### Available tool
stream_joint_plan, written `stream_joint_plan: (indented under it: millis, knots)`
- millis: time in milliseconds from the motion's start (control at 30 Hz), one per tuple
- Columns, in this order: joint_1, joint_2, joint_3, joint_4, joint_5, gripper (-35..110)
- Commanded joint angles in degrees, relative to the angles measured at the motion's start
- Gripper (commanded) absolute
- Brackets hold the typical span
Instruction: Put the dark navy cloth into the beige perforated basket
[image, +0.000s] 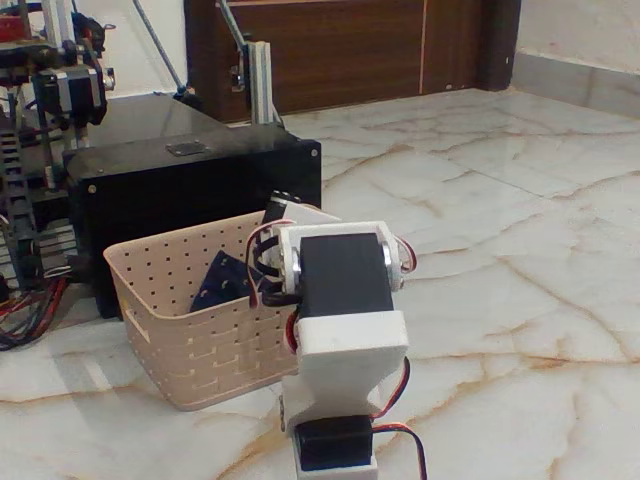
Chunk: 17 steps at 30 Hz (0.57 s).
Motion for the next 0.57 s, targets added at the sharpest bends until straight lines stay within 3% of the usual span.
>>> stream_joint_plan:
  millis: [0, 533]
  knots:
    - [0.8, 4.3, 4.5, -3.8, -3.0, 0]
    - [2.2, 11.4, 25.7, -27.9, -15.8, 0]
